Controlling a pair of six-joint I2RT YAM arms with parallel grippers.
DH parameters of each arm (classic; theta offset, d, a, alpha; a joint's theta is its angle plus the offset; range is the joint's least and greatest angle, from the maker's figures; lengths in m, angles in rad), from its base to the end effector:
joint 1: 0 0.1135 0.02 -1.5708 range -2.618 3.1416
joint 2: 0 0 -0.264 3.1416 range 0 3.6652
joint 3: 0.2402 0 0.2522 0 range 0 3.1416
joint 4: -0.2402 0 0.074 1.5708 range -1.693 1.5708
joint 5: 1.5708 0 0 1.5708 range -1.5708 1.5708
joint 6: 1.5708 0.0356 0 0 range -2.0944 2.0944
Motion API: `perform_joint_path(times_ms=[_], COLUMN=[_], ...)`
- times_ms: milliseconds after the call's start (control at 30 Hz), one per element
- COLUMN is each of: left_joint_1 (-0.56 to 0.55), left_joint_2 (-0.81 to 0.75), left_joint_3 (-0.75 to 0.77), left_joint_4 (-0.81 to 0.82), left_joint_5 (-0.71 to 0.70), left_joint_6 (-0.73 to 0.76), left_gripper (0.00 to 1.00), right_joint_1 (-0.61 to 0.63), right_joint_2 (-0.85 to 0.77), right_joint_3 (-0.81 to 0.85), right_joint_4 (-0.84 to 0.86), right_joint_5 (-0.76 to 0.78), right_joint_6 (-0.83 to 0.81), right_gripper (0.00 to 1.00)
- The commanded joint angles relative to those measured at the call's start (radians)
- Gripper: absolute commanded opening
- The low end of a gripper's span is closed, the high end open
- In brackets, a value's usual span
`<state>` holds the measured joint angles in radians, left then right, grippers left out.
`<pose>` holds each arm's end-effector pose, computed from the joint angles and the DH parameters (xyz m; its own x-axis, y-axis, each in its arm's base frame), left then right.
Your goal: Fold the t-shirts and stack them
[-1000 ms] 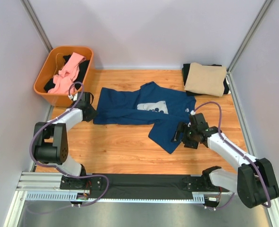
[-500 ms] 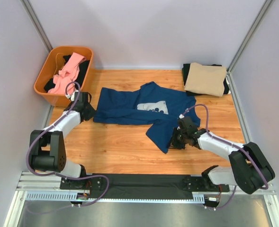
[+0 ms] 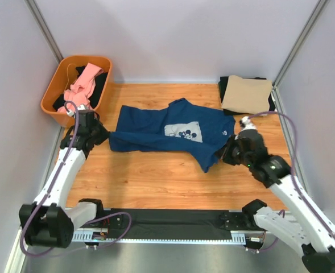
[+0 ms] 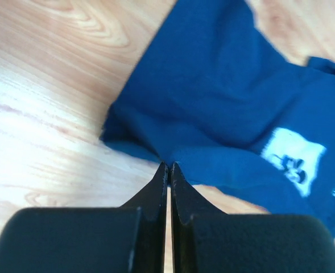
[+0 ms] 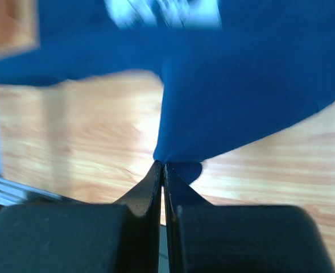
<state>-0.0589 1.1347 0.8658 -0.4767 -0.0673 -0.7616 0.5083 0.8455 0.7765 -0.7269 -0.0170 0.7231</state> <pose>0.2408 -0.0118 0.2713 -0.4966 -0.6604 -0.5632 -0.4605 0.7505 -0.4740 0.1483 0.0833 0.2757 -0.7968 0.3134 -0.5165 0.0404 0.8806 0.4721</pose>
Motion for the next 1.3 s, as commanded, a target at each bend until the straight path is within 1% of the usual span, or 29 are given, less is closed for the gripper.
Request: perform_joint_path(times_ms=[0,33,100,133,167,233,267,333,367,467,500,567,600,633,667,700,733,833,867,900,967,1000,1033,1100,1133,1167,1200,1233,1267], left_joint_1=[0.002,0.002,0.002,0.002,0.002,0.002,0.002,0.002,0.002,0.002,0.002,0.002,0.002,0.002,0.002,0.002,0.002,0.002,0.002,0.002,0.002,0.002,0.002,0.002,0.002,0.002,0.002,0.002,0.004], left_joint_2=[-0.114,-0.136,-0.194,-0.211,-0.24,-0.269,-0.285,-0.332,-0.364,-0.432,-0.447,-0.476,-0.481,-0.484,-0.477,-0.469,-0.457,-0.366,-0.304,-0.27,-0.183,-0.134,-0.133,-0.057,-0.03,0.021,0.049,0.077,0.12], left_joint_3=[0.094,0.125,0.156,0.194,0.214,0.28,0.303,0.375,0.4,0.51,0.541,0.649,0.688,0.77,0.812,0.853,0.943,1.131,1.176,1.258,1.312,1.338,1.342,1.337,1.331,1.319,1.285,1.262,1.225], left_joint_4=[-0.132,-0.157,-0.22,-0.243,-0.29,-0.333,-0.374,-0.427,-0.442,-0.483,-0.491,-0.514,-0.519,-0.526,-0.528,-0.528,-0.531,-0.543,-0.548,-0.554,-0.566,-0.565,-0.56,-0.56,-0.56,-0.559,-0.557,-0.553,-0.537], left_joint_5=[0.041,0.043,0.047,0.049,0.05,0.054,0.057,0.058,0.058,0.06,0.06,0.061,0.06,0.084,0.087,0.089,0.087,0.077,0.077,0.077,0.073,0.069,0.069,0.04,0.034,0.031,0.015,0.003,-0.006], left_joint_6=[0.015,0.016,0.024,0.027,0.036,0.042,0.051,0.059,0.07,0.094,0.099,0.12,0.128,0.134,0.152,0.159,0.168,0.209,0.228,0.235,0.237,0.228,0.226,0.22,0.217,0.216,0.214,0.211,0.211], left_gripper=[0.0,0.0,0.0,0.0,0.0,0.0,0.0,0.0,0.0,0.0,0.0,0.0,0.0,0.0,0.0,0.0,0.0,0.0,0.0,0.0,0.0,0.0,0.0,0.0,0.0,0.0,0.0,0.0,0.0], right_joint_1=[0.004,0.004,0.003,0.004,0.004,0.004,0.004,0.004,0.004,0.004,0.004,0.004,0.004,0.004,0.004,0.004,0.004,0.006,0.009,0.015,0.065,0.12,0.153,0.206,0.213,0.208,0.167,0.124,0.069], right_joint_2=[-0.133,-0.149,-0.174,-0.186,-0.187,-0.195,-0.195,-0.206,-0.21,-0.232,-0.24,-0.237,-0.217,-0.201,-0.186,-0.151,-0.131,-0.031,-0.005,0.042,0.082,0.114,0.133,0.197,0.226,0.287,0.323,0.363,0.439], right_joint_3=[0.193,0.272,0.364,0.457,0.502,0.594,0.678,0.771,0.852,0.973,1.048,1.131,1.226,1.271,1.314,1.398,1.432,1.567,1.589,1.6,1.572,1.517,1.493,1.443,1.426,1.396,1.39,1.389,1.385], right_joint_4=[-0.224,-0.25,-0.328,-0.354,-0.402,-0.446,-0.485,-0.52,-0.543,-0.583,-0.592,-0.617,-0.631,-0.647,-0.67,-0.678,-0.68,-0.666,-0.642,-0.62,-0.525,-0.438,-0.392,-0.3,-0.214,-0.18,-0.152,-0.143,-0.143], right_joint_5=[0.17,0.192,0.233,0.244,0.261,0.285,0.291,0.313,0.319,0.336,0.342,0.345,0.354,0.37,0.383,0.397,0.422,0.486,0.505,0.531,0.638,0.728,0.783,0.894,0.946,0.956,0.935,0.889,0.824], right_joint_6=[-0.051,-0.059,-0.068,-0.077,-0.08,-0.089,-0.093,-0.105,-0.109,-0.132,-0.142,-0.18,-0.192,-0.206,-0.24,-0.252,-0.273,-0.35,-0.372,-0.416,-0.464,-0.519,-0.56,-0.643,-0.718,-0.75,-0.77,-0.748,-0.722], right_gripper=[0.0,0.0,0.0,0.0,0.0,0.0,0.0,0.0,0.0,0.0,0.0,0.0,0.0,0.0,0.0,0.0,0.0,0.0,0.0,0.0,0.0,0.0,0.0,0.0,0.0,0.0,0.0,0.0,0.0])
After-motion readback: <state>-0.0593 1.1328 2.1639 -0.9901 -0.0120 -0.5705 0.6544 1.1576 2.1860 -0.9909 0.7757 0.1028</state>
